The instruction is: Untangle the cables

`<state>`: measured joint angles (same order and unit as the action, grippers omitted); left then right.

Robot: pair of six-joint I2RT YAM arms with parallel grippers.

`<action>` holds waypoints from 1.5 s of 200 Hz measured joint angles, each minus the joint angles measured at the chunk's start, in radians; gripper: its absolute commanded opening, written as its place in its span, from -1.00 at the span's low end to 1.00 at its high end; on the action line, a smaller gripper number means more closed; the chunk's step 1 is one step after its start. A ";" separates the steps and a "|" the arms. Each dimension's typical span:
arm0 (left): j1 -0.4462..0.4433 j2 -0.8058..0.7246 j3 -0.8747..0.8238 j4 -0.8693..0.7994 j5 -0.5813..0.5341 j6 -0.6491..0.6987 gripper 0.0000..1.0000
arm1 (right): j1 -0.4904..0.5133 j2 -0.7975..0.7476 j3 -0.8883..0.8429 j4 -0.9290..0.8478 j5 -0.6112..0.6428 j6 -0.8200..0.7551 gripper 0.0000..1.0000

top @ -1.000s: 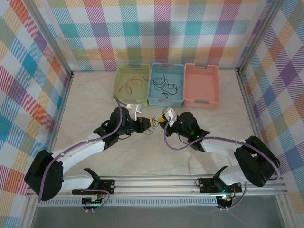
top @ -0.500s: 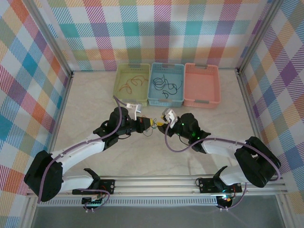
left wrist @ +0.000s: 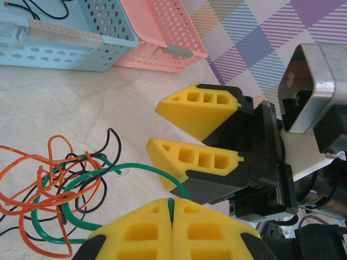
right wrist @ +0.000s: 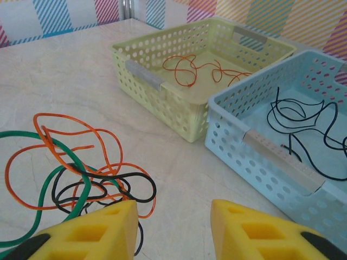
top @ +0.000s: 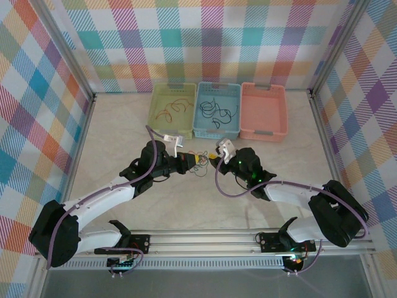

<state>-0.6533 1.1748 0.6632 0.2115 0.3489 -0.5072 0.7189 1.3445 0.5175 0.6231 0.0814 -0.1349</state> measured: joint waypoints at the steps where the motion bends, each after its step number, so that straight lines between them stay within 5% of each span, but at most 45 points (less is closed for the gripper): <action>1: 0.000 0.000 0.000 0.000 -0.001 0.000 -1.00 | 0.000 0.000 0.000 0.000 0.002 0.001 -0.24; 70: 0.000 -0.047 -0.006 -0.014 -0.021 0.000 -1.00 | -0.013 0.003 0.000 -0.034 0.085 0.048 -0.20; 135: 0.000 -0.049 -0.018 0.003 -0.002 0.002 -1.00 | -0.025 0.056 0.002 0.020 -0.186 0.024 -0.02; 197: -0.022 -0.059 -0.019 0.023 0.063 0.024 -1.00 | -0.025 0.064 0.002 0.044 -0.222 0.013 0.02; 258: -0.068 -0.059 -0.019 0.028 0.107 0.064 -1.00 | -0.025 0.064 0.002 0.064 -0.147 -0.006 -0.25; 300: -0.071 -0.059 -0.019 0.027 0.107 0.079 -1.00 | -0.029 0.063 -0.001 0.090 -0.097 -0.003 -0.65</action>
<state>-0.7242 1.1160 0.6437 0.2386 0.4561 -0.4286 0.6899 1.4075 0.5163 0.7128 -0.0151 -0.1375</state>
